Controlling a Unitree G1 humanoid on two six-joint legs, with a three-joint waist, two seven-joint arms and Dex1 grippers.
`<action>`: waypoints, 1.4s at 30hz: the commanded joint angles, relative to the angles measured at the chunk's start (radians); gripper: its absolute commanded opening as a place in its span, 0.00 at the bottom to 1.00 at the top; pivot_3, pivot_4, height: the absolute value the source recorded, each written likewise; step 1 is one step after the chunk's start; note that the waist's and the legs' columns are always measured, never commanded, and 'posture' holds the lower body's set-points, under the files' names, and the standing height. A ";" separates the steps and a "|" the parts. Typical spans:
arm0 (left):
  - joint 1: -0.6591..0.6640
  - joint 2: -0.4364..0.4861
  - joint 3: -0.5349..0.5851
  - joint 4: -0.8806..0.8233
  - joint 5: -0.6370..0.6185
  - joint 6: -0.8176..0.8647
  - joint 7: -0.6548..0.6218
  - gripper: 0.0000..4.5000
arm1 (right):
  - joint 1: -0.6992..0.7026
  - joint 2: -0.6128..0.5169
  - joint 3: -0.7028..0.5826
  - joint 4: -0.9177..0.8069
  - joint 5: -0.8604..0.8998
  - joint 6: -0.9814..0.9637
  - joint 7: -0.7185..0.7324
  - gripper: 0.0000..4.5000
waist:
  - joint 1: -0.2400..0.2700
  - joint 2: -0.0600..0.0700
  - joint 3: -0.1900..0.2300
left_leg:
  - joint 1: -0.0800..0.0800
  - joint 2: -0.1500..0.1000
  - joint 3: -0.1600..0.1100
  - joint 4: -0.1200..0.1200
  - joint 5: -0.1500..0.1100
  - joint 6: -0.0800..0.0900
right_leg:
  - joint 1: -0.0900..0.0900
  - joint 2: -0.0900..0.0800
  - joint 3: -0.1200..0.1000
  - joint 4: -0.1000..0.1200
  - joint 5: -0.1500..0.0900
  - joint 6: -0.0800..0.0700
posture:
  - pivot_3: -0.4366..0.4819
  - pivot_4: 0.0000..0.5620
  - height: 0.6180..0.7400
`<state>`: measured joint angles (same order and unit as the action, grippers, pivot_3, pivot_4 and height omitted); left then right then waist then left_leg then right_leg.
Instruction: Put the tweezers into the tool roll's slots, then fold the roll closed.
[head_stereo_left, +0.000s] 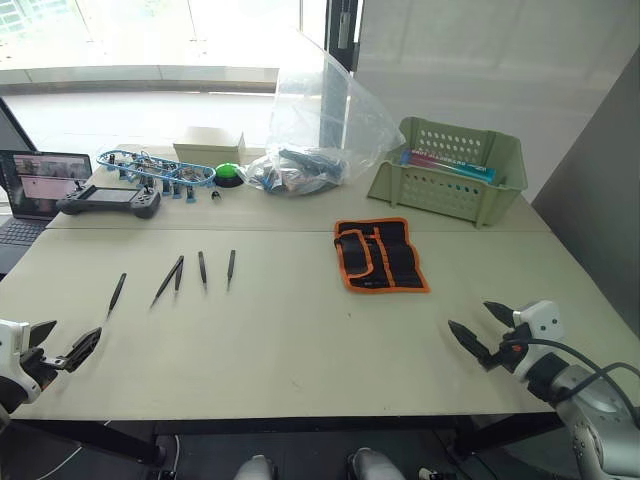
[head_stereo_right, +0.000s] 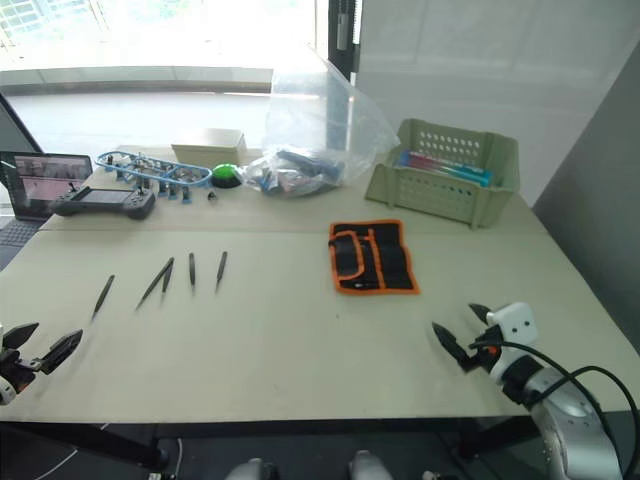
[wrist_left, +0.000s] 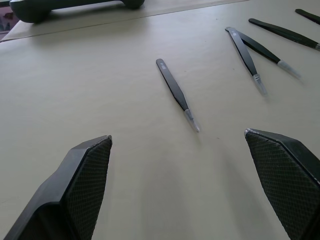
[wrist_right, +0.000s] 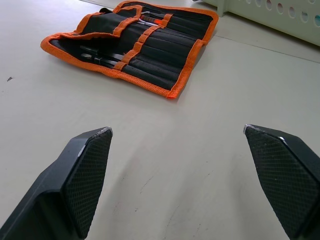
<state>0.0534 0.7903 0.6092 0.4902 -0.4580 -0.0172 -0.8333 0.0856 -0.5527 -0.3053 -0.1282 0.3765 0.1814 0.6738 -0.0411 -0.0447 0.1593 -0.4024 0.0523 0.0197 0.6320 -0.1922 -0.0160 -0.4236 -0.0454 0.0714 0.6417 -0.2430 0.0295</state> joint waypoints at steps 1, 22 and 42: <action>0.000 0.000 0.021 -0.036 -0.011 0.004 0.011 1.00 | -0.002 -0.009 -0.024 -0.027 0.010 -0.008 -0.004 0.99 | 0.000 0.000 0.000 | 0.000 0.000 0.000 0.000 0.000 0.000 | 0.000 0.000 0.000 0.000 0.000 0.000 | 0.48 0.27 1.00; 0.118 -0.214 -0.190 -0.630 -0.059 0.165 0.038 1.00 | -0.068 0.247 0.205 -0.285 -0.018 0.231 -0.309 0.99 | 0.000 0.000 0.000 | -0.001 0.000 0.000 0.000 0.000 0.000 | 0.000 0.000 0.001 0.000 0.000 -0.001 | 0.48 0.27 1.00; 0.045 -0.208 -0.367 -0.951 -0.153 0.346 0.031 1.00 | -0.463 0.555 0.293 0.174 -0.129 0.233 -0.556 0.99 | -0.007 0.000 0.000 | -0.002 0.000 -0.002 0.001 0.000 0.001 | -0.001 0.002 0.001 0.000 0.002 -0.002 | 0.48 0.27 1.00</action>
<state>0.1094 0.5725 0.2372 -0.4222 -0.5923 0.3291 -0.8050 -0.3526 -0.0055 0.0015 0.0306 0.2530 0.4432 0.1254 -0.0485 -0.0443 0.1595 -0.4048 0.0520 0.0177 0.6328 -0.1917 -0.0152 -0.4247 -0.0431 0.0722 0.6421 -0.2407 0.0273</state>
